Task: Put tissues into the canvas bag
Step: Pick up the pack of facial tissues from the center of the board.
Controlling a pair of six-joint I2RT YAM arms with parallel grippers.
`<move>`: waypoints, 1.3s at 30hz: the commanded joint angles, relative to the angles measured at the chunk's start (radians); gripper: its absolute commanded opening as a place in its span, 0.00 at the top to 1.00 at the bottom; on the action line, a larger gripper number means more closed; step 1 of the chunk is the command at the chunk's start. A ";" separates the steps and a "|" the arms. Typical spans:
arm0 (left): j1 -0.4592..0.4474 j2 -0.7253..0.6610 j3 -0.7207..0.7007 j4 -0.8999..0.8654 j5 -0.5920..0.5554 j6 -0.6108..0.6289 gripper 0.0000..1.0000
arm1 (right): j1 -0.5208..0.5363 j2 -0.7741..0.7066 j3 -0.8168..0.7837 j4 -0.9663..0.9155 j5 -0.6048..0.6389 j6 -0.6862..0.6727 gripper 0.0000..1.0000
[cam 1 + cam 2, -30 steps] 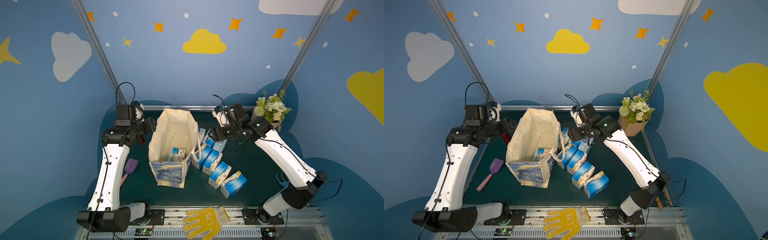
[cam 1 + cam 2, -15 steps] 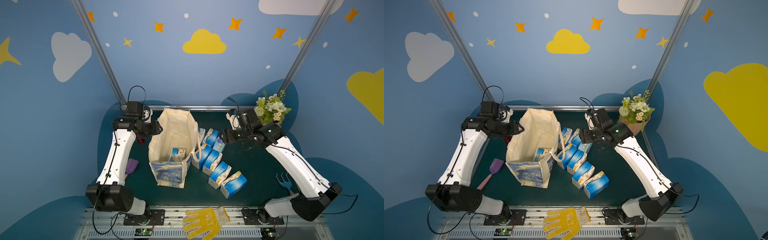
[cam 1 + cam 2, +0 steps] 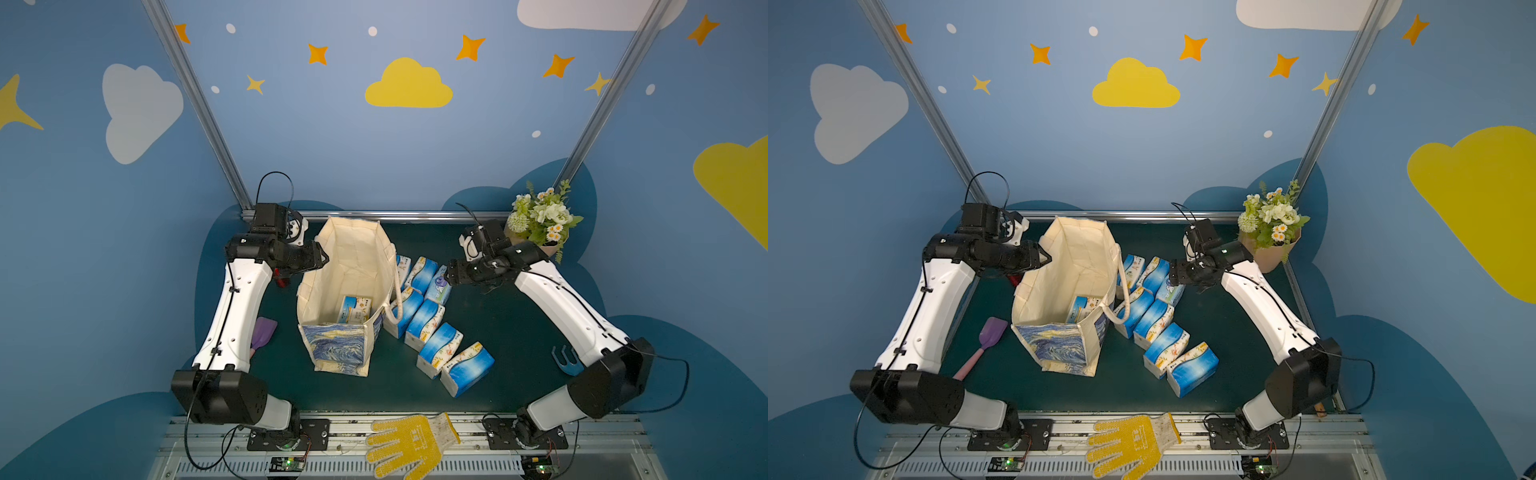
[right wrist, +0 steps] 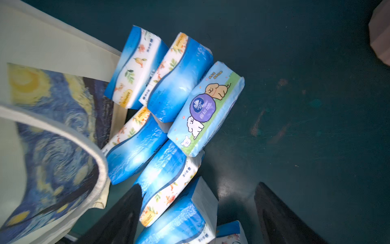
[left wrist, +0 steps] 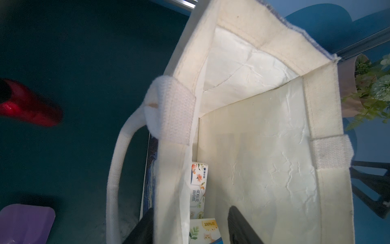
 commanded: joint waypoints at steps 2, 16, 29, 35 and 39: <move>-0.004 -0.045 -0.041 0.040 -0.024 0.009 0.81 | -0.005 0.068 -0.018 0.064 -0.043 0.063 0.15; -0.003 -0.054 -0.082 0.090 -0.029 0.007 0.68 | 0.008 0.339 0.086 0.097 0.001 0.140 0.15; 0.002 -0.049 -0.087 0.101 -0.029 0.010 0.69 | -0.009 0.395 0.066 0.046 0.089 0.115 0.16; 0.006 -0.034 -0.088 0.107 -0.017 0.004 0.69 | -0.025 0.405 0.053 0.043 0.104 0.101 0.22; 0.008 -0.027 -0.085 0.106 -0.011 0.002 0.70 | -0.026 0.454 0.087 0.045 0.090 0.105 0.29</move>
